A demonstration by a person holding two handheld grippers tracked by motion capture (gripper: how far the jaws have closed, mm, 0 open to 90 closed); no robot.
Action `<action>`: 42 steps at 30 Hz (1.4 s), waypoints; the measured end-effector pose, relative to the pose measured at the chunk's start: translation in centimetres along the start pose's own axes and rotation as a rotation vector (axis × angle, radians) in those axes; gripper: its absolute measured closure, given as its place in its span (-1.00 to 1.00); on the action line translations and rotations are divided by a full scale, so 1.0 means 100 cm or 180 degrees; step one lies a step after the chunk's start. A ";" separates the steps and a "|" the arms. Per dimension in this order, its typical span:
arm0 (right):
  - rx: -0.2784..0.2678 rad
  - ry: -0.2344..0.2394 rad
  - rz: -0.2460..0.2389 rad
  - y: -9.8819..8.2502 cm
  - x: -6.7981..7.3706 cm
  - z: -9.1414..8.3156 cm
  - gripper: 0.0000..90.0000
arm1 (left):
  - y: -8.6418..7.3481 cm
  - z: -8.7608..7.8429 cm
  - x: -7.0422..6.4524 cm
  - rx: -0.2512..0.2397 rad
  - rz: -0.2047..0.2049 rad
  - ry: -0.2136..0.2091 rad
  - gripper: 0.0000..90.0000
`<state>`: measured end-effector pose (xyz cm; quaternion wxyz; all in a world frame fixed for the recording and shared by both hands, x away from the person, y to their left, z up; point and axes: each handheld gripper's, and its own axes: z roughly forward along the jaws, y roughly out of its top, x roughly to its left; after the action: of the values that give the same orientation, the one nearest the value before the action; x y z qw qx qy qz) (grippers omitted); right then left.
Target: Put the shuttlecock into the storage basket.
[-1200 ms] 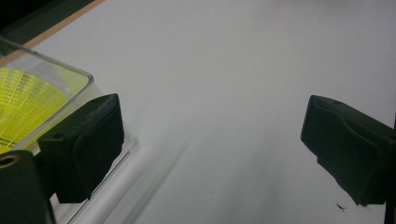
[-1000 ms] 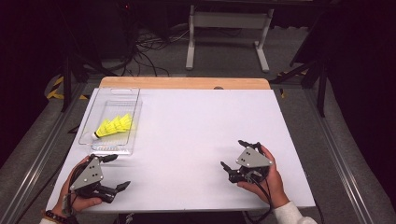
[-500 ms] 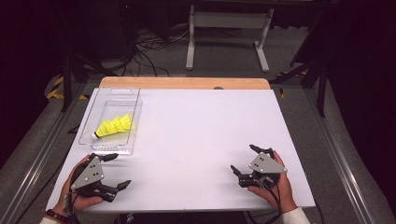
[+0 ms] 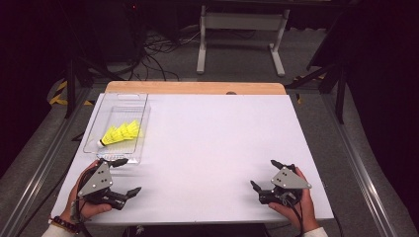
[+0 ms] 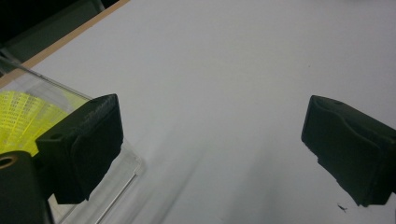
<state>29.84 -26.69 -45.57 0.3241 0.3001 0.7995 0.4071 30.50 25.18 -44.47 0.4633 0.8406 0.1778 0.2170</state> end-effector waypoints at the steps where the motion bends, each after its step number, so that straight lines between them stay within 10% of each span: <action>1: -0.0011 -0.0003 0.0019 0.000 -0.001 0.000 -0.81 | 0.000 0.001 0.000 0.0017 0.0002 -0.0005 -0.85; 42: 0.0147 -0.0159 -0.0190 -0.002 0.007 0.003 -0.82 | -0.001 0.008 0.002 0.0073 0.0088 -0.0078 -0.85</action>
<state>29.58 -26.14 -46.00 0.3490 0.2936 0.8089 0.3710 31.09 24.73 -44.94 0.4527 0.8508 0.1629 0.2111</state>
